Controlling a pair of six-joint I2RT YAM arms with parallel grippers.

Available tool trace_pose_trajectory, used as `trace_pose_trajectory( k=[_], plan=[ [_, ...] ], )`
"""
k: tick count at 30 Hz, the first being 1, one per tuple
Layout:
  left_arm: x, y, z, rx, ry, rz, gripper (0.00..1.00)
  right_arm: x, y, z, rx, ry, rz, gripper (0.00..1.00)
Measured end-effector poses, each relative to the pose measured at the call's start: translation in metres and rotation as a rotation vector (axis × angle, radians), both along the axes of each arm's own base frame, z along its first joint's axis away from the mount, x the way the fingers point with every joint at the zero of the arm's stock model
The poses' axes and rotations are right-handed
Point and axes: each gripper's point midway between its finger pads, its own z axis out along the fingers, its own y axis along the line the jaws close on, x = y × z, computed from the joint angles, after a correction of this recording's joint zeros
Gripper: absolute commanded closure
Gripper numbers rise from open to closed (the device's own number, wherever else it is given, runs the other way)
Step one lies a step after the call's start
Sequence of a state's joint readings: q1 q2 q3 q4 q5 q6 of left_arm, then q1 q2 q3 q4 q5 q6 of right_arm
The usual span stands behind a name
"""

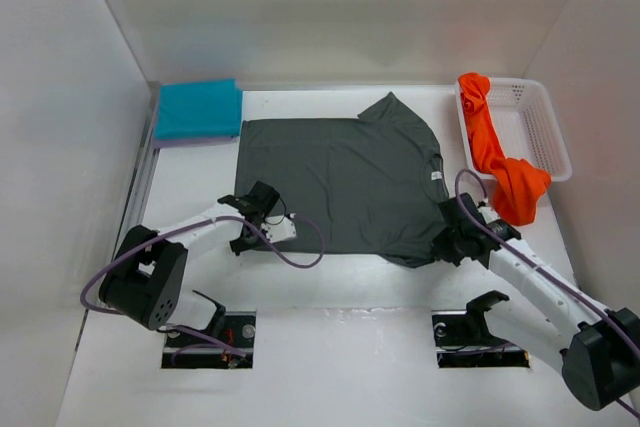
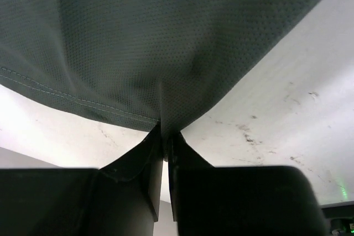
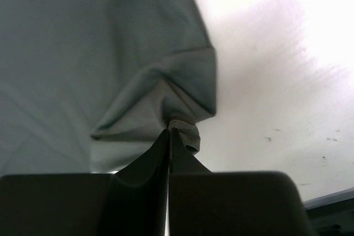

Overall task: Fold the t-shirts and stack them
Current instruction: Grap the side of the flattened tshirt closest away from the robot with both arms

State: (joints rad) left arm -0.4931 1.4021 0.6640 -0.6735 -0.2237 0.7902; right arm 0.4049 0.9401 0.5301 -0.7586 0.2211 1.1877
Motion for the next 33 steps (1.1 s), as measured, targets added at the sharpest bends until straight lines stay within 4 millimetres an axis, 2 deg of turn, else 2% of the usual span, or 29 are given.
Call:
trace_pose_trajectory(
  k=[5, 9, 12, 15, 19, 25, 31, 33],
  plan=[
    [0.016, 0.001, 0.007, -0.035, -0.021, 0.066, 0.99, 0.031, -0.004, 0.037, -0.022, -0.095, 0.034, 1.0],
    [0.043, -0.001, 0.025, -0.088, -0.066, 0.116, 0.99, 0.062, -0.007, 0.068, -0.058, -0.169, 0.072, 1.0],
    [0.066, -0.004, 0.039, -0.133, -0.091, 0.149, 0.99, 0.084, -0.01, 0.078, -0.091, -0.195, 0.102, 1.0],
    [0.086, -0.006, 0.046, -0.164, -0.099, 0.174, 0.99, 0.105, -0.014, 0.08, -0.126, -0.199, 0.13, 1.0],
    [0.103, -0.007, 0.041, -0.172, -0.082, 0.193, 0.98, 0.132, -0.012, 0.076, -0.168, -0.194, 0.189, 1.0],
    [0.112, -0.005, 0.025, -0.154, -0.033, 0.212, 0.97, 0.164, -0.009, 0.069, -0.204, -0.195, 0.259, 1.0],
    [0.12, -0.004, 0.023, -0.149, -0.035, 0.228, 0.95, 0.199, -0.009, 0.067, -0.239, -0.196, 0.314, 0.99],
    [0.122, -0.004, 0.023, -0.149, -0.039, 0.23, 0.94, 0.205, -0.007, 0.062, -0.243, -0.187, 0.336, 0.98]
  ],
)
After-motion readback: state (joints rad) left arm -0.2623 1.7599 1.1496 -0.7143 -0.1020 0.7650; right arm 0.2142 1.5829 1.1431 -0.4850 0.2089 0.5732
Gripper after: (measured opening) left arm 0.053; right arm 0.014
